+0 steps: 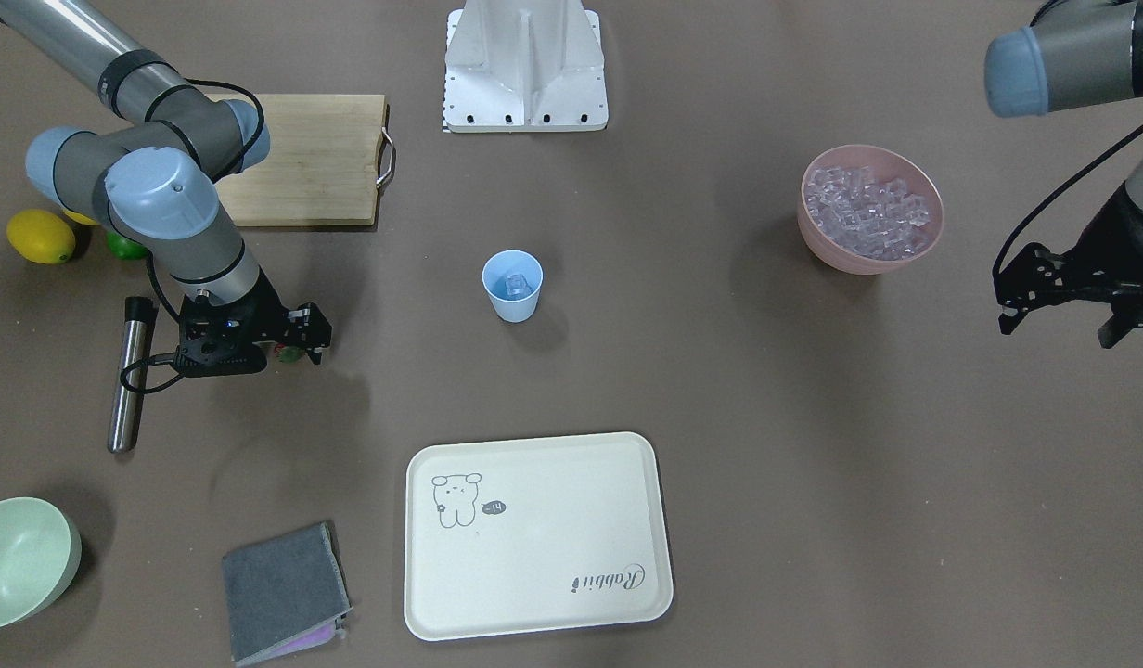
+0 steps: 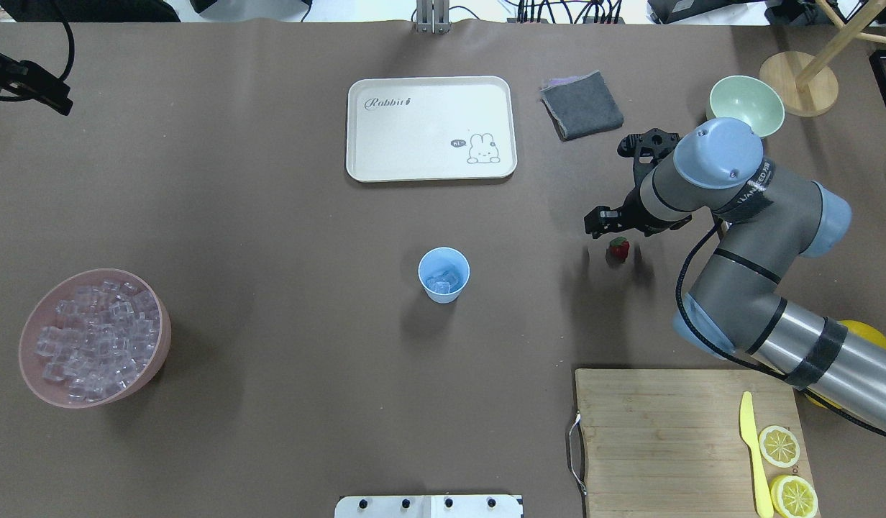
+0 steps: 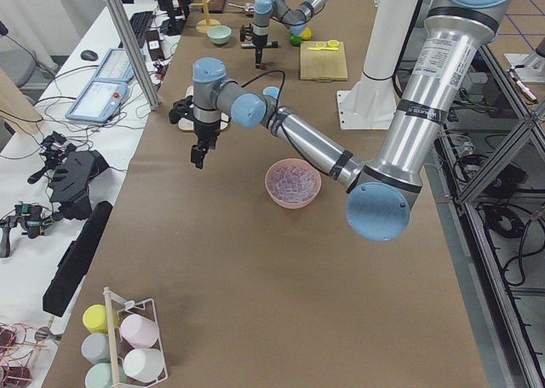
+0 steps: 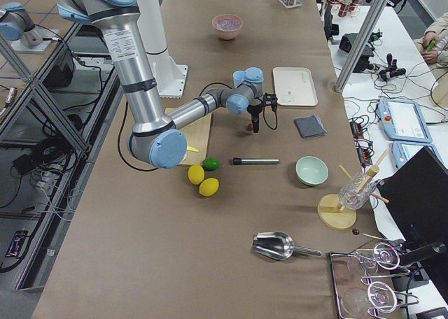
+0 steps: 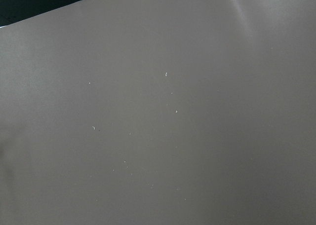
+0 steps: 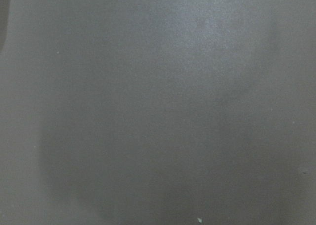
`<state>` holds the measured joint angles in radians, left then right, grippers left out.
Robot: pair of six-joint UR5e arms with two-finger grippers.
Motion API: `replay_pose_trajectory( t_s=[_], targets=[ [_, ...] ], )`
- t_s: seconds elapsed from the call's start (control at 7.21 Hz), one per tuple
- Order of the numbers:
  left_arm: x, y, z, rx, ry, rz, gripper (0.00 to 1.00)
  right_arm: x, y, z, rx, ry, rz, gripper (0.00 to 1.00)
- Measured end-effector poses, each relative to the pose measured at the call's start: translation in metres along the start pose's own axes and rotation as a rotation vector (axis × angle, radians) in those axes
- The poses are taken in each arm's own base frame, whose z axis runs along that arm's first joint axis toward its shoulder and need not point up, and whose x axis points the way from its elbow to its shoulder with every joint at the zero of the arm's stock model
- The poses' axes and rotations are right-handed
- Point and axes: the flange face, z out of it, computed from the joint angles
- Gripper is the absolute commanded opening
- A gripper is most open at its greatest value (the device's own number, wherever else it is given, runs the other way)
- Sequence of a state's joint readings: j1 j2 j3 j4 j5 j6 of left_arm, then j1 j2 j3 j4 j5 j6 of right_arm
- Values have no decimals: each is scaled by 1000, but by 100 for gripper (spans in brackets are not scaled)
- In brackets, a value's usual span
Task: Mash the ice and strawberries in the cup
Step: 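Lower the right gripper onto the red strawberry and grasp it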
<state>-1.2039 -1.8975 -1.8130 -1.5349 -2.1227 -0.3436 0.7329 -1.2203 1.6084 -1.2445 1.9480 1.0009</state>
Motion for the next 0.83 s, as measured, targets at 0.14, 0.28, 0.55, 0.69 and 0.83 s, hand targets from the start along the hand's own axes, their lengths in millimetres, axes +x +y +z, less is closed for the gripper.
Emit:
replay_pose_trajectory(
  t_s=[0.14, 0.28, 0.55, 0.69, 0.83],
  targets=[
    [0, 0, 0, 0, 1, 0, 98, 0, 2, 0, -3, -1, 8, 56],
    [1, 0, -1, 0, 6, 1, 98, -1, 3, 1, -6, -3, 15, 48],
    [3, 0, -2, -2, 21, 2, 98, -3, 6, 2, -11, -6, 21, 0],
    [3, 0, -3, -2, 23, 2, 98, -4, 7, 1, -10, -6, 20, 0],
    [3, 0, -3, -3, 24, 2, 98, -6, 6, -1, -6, -9, 17, 0]
  ],
)
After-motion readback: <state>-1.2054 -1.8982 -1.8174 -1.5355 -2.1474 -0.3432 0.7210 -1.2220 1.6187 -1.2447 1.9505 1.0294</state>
